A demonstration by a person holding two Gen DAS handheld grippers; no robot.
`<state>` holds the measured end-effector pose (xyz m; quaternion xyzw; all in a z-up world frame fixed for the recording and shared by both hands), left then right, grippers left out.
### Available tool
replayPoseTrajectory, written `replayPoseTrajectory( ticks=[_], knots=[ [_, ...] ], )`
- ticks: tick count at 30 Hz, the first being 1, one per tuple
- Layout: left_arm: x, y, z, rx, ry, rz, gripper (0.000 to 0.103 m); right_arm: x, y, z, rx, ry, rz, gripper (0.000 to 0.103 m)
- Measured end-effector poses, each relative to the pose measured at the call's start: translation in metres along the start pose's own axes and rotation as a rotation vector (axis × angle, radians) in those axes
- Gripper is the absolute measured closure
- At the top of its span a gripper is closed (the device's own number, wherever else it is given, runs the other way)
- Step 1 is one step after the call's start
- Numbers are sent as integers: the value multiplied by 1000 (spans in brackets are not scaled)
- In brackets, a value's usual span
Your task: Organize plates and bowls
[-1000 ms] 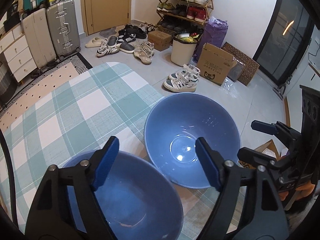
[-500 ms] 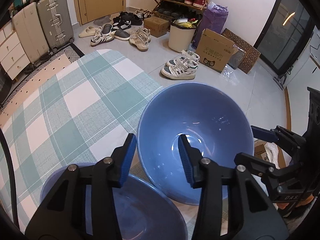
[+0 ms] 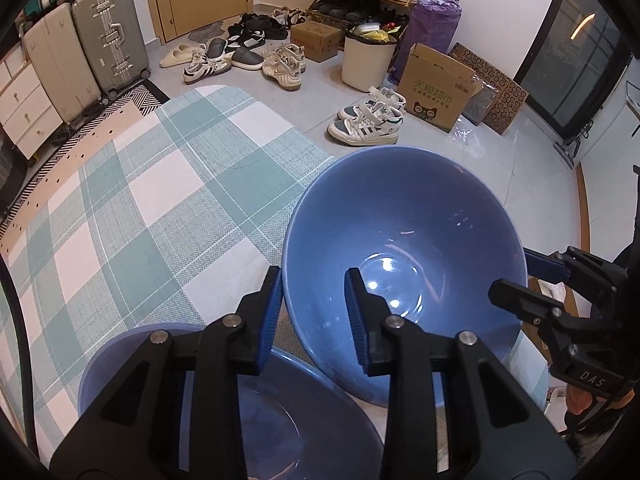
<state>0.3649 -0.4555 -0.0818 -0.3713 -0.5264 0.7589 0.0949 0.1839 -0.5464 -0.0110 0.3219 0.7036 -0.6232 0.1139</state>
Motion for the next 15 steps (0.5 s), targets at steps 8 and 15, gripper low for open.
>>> replayPoseTrajectory(
  ticks=[8,15],
  knots=[
    [-1,-6,6,13,4,17,80,-3,-8,6,22,0,22,60],
    [-2,-26,13,21,7,52,80,-6,-17,6,23,3,37,60]
  ],
)
Point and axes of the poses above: each gripper's, at about its wrist camera, not at the fingertips, and y roughly the way its jaws point, z to its right, x to its underside, the point moved 9 cm from there along y, roughly the way its jaws point, and after that the axes turned 5 degrees about x, right-handed, at the moved point
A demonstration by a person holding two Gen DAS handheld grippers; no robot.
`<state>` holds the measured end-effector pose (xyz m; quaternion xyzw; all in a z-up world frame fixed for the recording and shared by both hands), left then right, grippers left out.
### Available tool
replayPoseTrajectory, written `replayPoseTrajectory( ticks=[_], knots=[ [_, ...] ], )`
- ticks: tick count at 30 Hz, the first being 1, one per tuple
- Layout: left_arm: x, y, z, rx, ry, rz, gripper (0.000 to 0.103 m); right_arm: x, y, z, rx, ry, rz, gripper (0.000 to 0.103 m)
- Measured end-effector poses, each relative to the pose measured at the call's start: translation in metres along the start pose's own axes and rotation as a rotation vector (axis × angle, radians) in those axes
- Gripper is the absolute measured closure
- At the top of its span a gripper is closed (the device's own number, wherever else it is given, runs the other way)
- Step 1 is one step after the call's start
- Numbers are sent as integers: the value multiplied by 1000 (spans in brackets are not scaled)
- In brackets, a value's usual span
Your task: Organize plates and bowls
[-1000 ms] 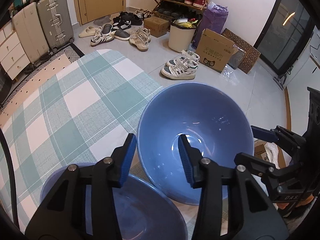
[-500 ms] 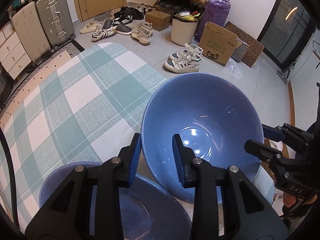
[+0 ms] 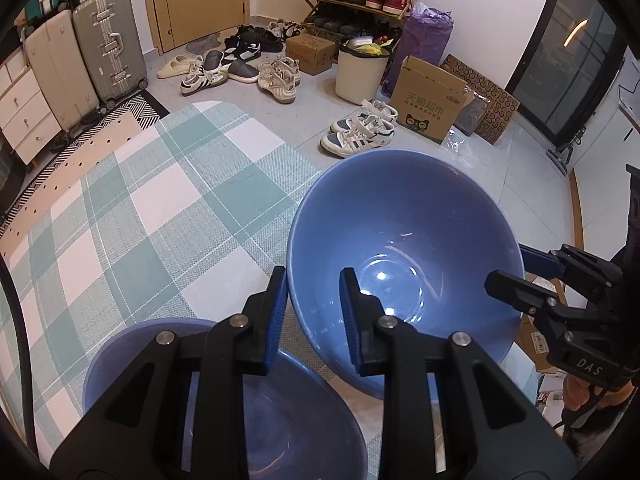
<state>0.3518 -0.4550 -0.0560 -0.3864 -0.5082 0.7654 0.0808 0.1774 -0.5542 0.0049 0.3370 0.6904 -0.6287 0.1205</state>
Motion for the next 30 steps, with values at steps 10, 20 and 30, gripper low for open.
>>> replayPoseTrajectory(
  ticks=[10,20,30],
  knots=[
    [1,-38,12,5,7,55,80,-5,-23,-5,0,-9,36,60],
    [8,-81,11,18,-17,114,80,-13,-45,-23,-11,-32,66,60],
    [21,-131,4,11,-48,177,80,-19,-65,-52,-33,-76,92,60]
  ],
)
Point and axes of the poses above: each gripper's, at about its wrist camera, not at the fingertips, and y roughly the way its jaws point, z to its right, x to its underside, the point moved 9 cm from there along y, roughly the way its jaws point, and after that the axes turned 5 degrees about x, right-handed, at the moved point
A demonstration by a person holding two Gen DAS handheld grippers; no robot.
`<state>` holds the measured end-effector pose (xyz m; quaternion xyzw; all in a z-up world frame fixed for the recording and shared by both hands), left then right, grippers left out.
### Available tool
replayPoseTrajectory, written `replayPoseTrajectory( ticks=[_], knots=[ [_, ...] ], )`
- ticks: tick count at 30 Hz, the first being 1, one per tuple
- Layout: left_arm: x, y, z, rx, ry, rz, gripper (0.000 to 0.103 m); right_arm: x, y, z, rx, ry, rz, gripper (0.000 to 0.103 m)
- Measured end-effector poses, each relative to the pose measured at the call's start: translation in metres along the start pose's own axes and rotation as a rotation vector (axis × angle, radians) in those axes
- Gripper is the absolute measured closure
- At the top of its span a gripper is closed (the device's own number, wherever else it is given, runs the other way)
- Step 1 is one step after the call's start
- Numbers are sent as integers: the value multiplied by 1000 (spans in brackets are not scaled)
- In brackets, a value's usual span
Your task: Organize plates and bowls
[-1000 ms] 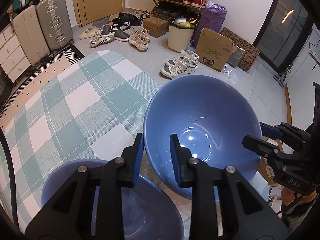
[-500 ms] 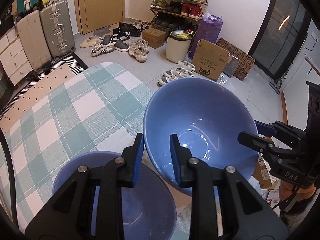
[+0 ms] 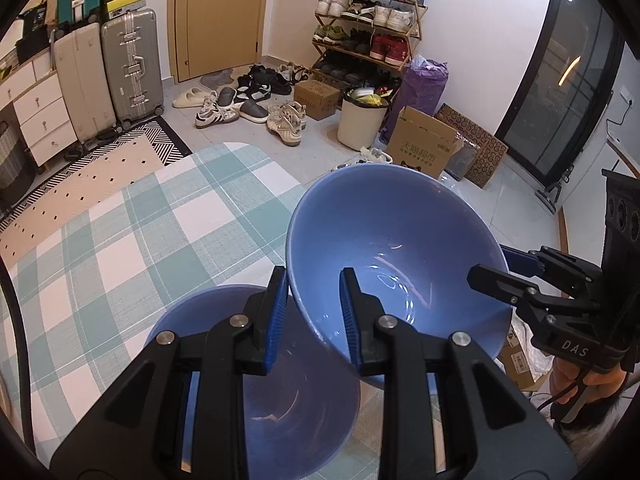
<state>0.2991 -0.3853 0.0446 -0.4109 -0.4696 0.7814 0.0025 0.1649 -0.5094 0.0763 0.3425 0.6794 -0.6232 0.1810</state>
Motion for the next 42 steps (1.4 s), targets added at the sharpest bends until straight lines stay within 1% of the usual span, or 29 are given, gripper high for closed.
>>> replayPoseTrajectory(
  ticks=[16,24,35,42],
  knots=[
    [10,-70,-12,-23,-44,73,80,-13,-19,-42,-41,-62,33,60],
    [20,-100,-28,-51,-75,98,80,-16,-20,-68,-68,-98,37,60],
    [39,-127,-60,-92,-134,115,80,-18,-8,-110,-114,-152,23,60],
    [51,-133,-82,-115,-170,115,80,-16,5,-130,-133,-183,2,60]
  ],
)
Point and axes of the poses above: each gripper's, at about its wrist camera, not at the fingertips, and y roughly the way its jaws point, z to its right, x to its underside, the point moved 9 cm from there along y, roughly the way its jaws point, and after that the axes turned 5 degrees about x, right-handed, at the moved point
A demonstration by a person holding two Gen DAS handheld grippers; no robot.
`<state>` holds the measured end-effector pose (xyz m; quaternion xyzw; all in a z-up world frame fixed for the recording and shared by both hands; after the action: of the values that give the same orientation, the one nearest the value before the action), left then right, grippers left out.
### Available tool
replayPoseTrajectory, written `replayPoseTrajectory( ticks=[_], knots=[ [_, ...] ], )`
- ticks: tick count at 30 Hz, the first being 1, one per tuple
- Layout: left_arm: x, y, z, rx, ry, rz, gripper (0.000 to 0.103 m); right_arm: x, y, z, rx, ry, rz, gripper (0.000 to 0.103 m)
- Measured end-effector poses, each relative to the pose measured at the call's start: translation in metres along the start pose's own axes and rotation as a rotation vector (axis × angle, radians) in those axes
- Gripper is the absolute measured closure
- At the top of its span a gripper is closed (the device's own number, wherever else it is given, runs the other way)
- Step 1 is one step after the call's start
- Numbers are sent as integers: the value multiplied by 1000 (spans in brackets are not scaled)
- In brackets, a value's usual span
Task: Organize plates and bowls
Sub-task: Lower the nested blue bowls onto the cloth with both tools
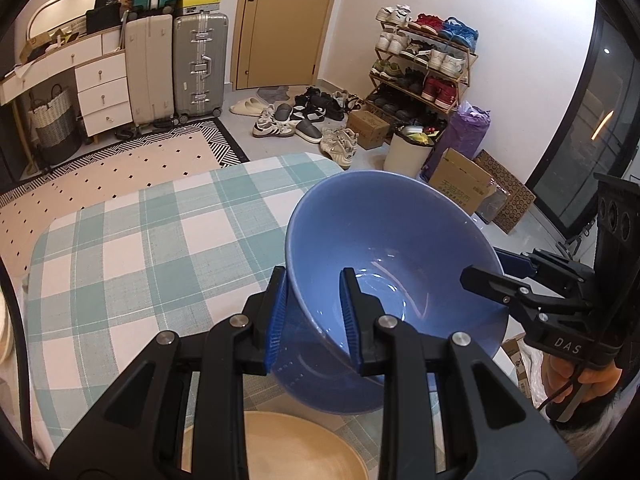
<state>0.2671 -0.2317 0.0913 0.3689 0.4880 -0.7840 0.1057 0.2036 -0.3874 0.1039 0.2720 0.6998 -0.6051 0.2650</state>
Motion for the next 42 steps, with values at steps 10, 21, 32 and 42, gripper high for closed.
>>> replayPoseTrajectory(
  ticks=[10,21,32,42],
  knots=[
    [13,14,-22,-24,-28,-9,80,5,22,-14,-7,-22,-29,60],
    [30,35,-36,-60,-45,-4,80,17,40,-18,-15,-39,-47,60],
    [43,46,-38,-77,-31,2,80,27,51,-15,7,-67,-61,60],
    [60,69,-43,-89,-18,1,80,40,60,-18,55,-121,-64,60]
  ],
)
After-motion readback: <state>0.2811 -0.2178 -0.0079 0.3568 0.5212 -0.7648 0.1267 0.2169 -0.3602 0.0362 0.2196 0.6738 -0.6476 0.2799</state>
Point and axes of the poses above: each gripper's, at about its wrist camera, not at the fingertips, and y roughly the way its jaws point, z to its right, x to its underside, the point moved 9 cm from there along y, roughly the way its jaws point, and after that the axes turned 5 degrees about x, right-handed, at the moved point
